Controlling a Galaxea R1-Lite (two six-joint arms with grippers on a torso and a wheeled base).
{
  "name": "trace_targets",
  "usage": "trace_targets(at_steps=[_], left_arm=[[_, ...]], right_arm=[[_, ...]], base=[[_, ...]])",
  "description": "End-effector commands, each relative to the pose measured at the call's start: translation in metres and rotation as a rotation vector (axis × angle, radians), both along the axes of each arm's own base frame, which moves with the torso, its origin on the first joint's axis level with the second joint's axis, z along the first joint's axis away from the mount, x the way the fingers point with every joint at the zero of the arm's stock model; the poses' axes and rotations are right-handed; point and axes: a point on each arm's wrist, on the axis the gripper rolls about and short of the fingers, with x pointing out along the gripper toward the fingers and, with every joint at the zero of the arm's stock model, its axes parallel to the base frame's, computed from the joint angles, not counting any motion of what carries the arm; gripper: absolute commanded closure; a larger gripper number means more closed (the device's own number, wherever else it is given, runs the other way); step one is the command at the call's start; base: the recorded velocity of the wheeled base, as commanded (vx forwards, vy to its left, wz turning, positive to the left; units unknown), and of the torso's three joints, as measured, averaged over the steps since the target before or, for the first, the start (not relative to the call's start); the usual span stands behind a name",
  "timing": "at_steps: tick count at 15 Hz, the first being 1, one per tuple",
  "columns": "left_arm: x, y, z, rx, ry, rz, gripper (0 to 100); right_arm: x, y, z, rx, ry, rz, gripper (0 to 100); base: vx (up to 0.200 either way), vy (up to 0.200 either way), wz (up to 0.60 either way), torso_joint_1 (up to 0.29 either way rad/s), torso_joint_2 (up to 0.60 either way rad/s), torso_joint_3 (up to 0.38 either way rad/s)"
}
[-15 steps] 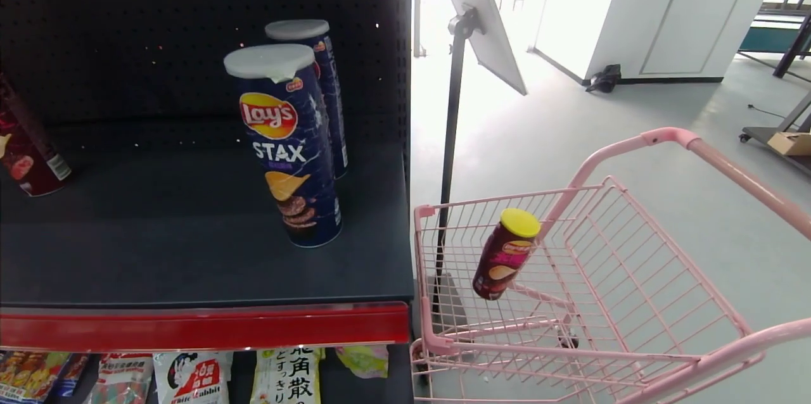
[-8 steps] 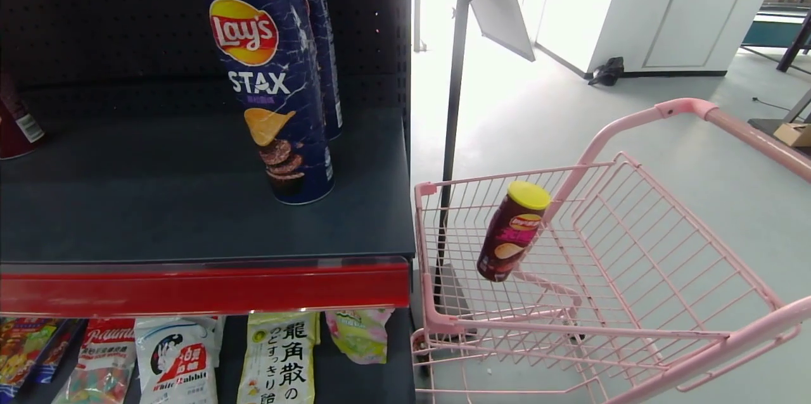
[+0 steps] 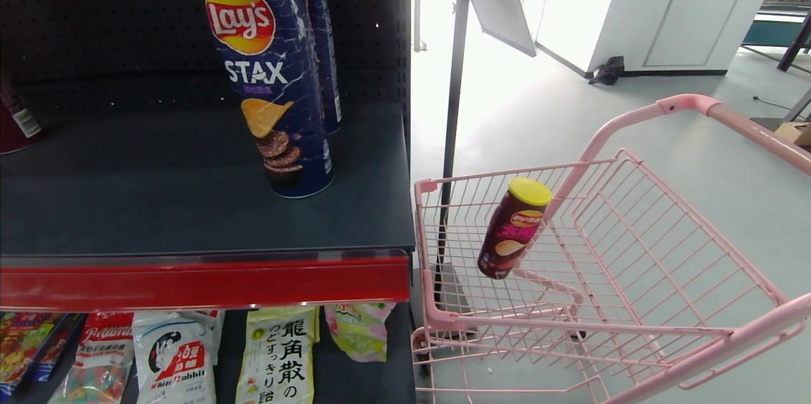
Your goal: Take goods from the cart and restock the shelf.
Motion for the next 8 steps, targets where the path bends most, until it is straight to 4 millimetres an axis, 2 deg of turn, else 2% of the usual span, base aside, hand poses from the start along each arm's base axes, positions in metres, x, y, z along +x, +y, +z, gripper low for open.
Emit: trace_targets(at_steps=[1, 2, 3, 5, 8], left_arm=[[0.000, 0.000, 0.000, -0.001, 0.001, 0.001, 0], [0.000, 0.000, 0.000, -0.001, 0.001, 0.001, 0], [0.000, 0.000, 0.000, -0.001, 0.001, 0.001, 0], [0.000, 0.000, 0.000, -0.001, 0.001, 0.001, 0], [0.000, 0.000, 0.000, -0.001, 0.001, 0.001, 0]], right_arm=[[0.032, 0.002, 0.125, 0.004, -0.014, 0.117, 0], [0.058, 0.005, 0.164, 0.021, -0.032, 0.154, 0], [0.085, 0.009, 0.181, 0.051, -0.026, 0.174, 0], [0.119, 0.017, 0.181, 0.042, -0.009, 0.252, 0], [0.180, 0.020, 0.155, 0.014, 0.134, 0.451, 0]], base=[[0.000, 0.000, 0.00, 0.000, 0.00, 0.000], [0.000, 0.000, 0.00, 0.000, 0.00, 0.000], [0.000, 0.000, 0.00, 0.000, 0.00, 0.000], [0.000, 0.000, 0.00, 0.000, 0.00, 0.000], [0.000, 0.000, 0.00, 0.000, 0.00, 0.000]])
